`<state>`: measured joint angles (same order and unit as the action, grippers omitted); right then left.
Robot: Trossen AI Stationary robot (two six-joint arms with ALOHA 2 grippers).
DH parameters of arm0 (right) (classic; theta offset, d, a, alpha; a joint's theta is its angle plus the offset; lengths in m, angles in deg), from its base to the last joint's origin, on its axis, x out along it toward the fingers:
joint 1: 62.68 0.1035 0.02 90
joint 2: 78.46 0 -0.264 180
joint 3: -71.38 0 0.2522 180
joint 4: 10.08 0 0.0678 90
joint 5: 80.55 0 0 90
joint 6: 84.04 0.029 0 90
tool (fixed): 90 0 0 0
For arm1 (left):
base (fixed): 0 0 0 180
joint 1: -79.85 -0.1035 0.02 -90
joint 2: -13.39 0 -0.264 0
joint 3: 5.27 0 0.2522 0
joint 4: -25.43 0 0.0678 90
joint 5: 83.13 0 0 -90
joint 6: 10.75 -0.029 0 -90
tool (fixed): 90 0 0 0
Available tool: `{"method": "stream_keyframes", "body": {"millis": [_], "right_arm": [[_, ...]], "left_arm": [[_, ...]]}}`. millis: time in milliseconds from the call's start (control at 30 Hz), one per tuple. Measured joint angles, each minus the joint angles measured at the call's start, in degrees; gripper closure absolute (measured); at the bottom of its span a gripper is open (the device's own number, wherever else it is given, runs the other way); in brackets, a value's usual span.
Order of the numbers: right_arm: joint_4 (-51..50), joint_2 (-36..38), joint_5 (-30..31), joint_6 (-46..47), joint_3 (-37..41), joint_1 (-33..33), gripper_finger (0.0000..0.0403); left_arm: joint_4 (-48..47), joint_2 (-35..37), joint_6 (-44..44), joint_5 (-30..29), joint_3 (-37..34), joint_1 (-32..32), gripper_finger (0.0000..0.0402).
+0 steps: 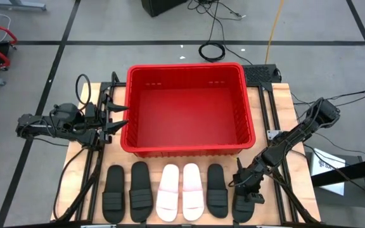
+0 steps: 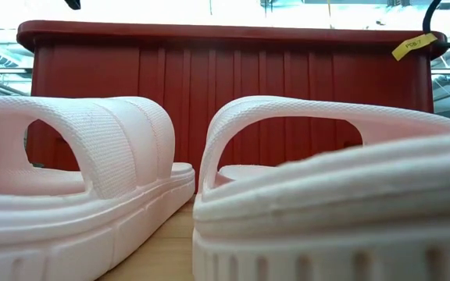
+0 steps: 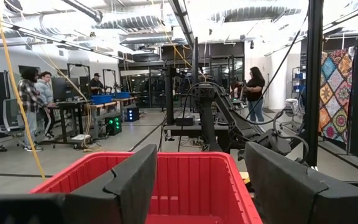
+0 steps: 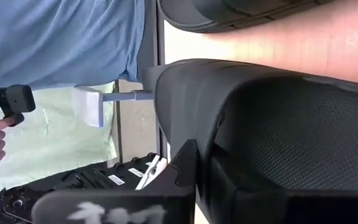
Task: Pick and place slides into bin
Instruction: Put the black slide into the red container
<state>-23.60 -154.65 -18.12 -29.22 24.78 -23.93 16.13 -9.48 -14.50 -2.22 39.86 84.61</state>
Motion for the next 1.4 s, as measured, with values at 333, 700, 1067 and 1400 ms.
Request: {"method": "stream_keyframes", "body": {"millis": [333, 700, 1067, 1400], "right_arm": [[2.2, 0.0, -2.8, 1.2, 0.0, 0.0, 0.0397], [11.1, 0.0, -6.4, 2.9, 0.0, -1.2, 0.0399], [23.2, 0.0, -10.0, 4.4, -0.1, -4.0, 0.0399], [28.5, 0.0, -11.6, 0.0, -4.2, -7.5, 0.0399]], "left_arm": [[0.0, 0.0, 0.0, 0.0, 0.0, 0.0, 0.0151], [0.0, 0.0, 0.0, 0.0, 0.0, 0.0, 0.0151], [0.0, 0.0, 0.0, 0.0, 0.0, 0.0, 0.0151], [0.0, 0.0, -0.1, 0.0, 0.0, 0.0, 0.0151]]}}
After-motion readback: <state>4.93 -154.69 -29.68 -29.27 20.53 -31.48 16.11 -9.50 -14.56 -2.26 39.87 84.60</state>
